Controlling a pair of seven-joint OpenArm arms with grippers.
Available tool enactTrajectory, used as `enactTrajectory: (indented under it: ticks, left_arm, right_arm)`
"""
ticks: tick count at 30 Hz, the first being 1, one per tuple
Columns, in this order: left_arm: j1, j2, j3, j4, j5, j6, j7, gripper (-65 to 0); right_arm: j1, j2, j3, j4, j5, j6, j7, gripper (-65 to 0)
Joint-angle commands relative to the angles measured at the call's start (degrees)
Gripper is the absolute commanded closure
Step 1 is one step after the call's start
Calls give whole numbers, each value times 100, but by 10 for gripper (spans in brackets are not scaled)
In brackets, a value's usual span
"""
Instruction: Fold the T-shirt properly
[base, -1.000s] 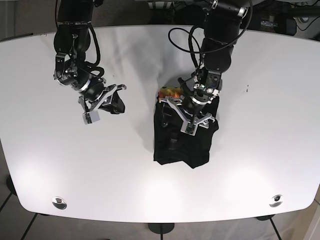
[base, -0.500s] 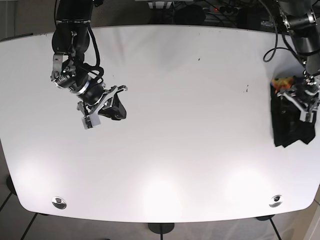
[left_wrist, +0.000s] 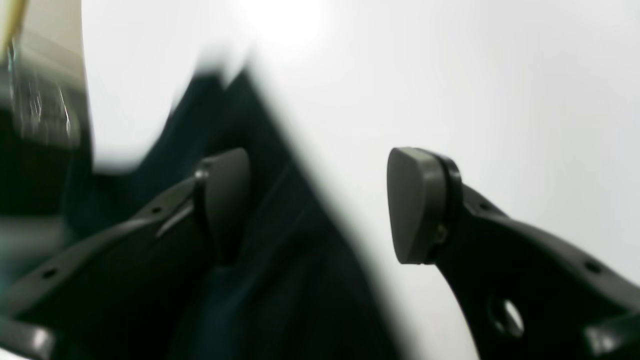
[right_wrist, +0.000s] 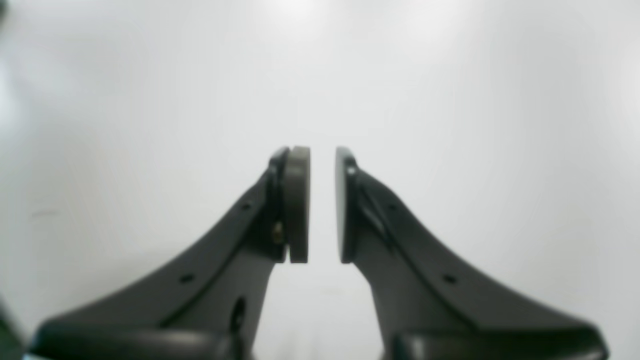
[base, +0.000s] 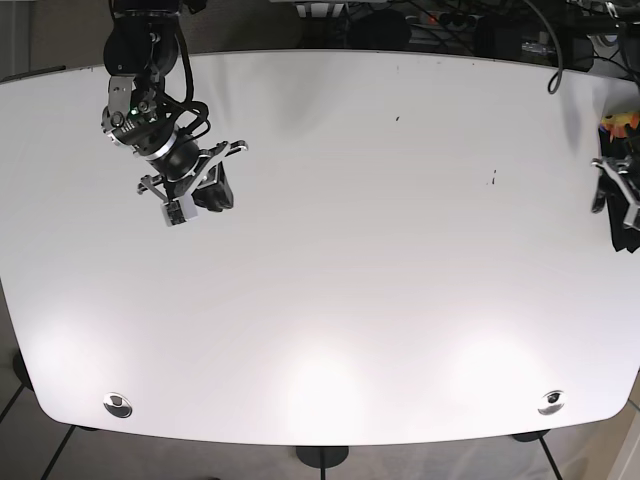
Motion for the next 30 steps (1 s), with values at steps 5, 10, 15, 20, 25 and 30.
enactTrajectory:
  ticks: [5, 10, 15, 20, 25, 30]
  left_arm:
    - [-17, 1898, -28, 1541, 898, 665, -136, -386]
    - [844, 3498, -28, 2367, 1162, 1623, -910, -386]
    - [2225, 4623, -28, 3000, 1575, 2256, -2044, -386]
    - [3842, 5239, -28, 3563, 1575, 2256, -2413, -385]
    - [5178, 5246, 69, 3580, 1557, 2256, -2413, -385]
    - [5662, 5246, 174, 2560, 1557, 2274, -2404, -385]
  right_arm:
    - [-665, -94, 389, 141, -879, 40, 1692, -79]
    - [-1562, -59, 468, -9, -1064, 40, 3169, -79]
    - [-2406, -59, 837, -308, -1029, 31, 4250, -78]
    - [-3285, -41, 1075, -984, -1029, 31, 5410, -78]
    - [-4278, 135, 916, -1503, -967, 31, 6369, -78]
    - [-4788, 425, 345, -2409, -255, 31, 6545, -78]
